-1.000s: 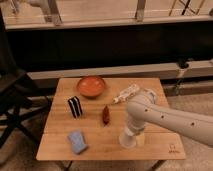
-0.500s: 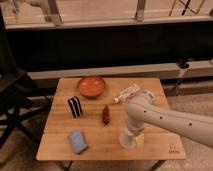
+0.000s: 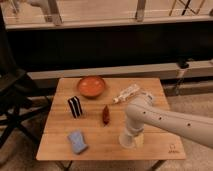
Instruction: Place the ceramic cup over the eraser
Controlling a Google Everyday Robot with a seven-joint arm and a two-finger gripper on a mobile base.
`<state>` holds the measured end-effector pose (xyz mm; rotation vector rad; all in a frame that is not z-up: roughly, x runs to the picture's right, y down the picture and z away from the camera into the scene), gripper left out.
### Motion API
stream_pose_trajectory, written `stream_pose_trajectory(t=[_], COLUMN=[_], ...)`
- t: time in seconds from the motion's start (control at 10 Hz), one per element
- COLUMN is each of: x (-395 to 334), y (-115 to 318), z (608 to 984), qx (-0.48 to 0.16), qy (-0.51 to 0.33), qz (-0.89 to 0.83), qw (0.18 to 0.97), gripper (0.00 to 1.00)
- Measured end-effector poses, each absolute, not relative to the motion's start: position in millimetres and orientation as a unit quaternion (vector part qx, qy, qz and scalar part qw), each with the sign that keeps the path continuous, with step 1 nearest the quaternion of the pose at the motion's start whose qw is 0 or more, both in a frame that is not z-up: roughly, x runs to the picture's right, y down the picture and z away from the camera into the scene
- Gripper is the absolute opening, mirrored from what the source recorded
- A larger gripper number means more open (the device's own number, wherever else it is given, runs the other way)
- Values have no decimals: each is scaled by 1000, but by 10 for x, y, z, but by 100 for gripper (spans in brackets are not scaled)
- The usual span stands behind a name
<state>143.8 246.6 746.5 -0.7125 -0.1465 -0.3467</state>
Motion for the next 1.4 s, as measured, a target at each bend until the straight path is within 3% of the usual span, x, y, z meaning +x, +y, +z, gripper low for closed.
stream_pose_trajectory(t=[0.9, 1.4], x=[1343, 1309], y=[2329, 2345], z=[7385, 7396], qx=[-326, -323], qy=[-67, -76], qz=[-173, -182], qw=[927, 925], gripper=[77, 28])
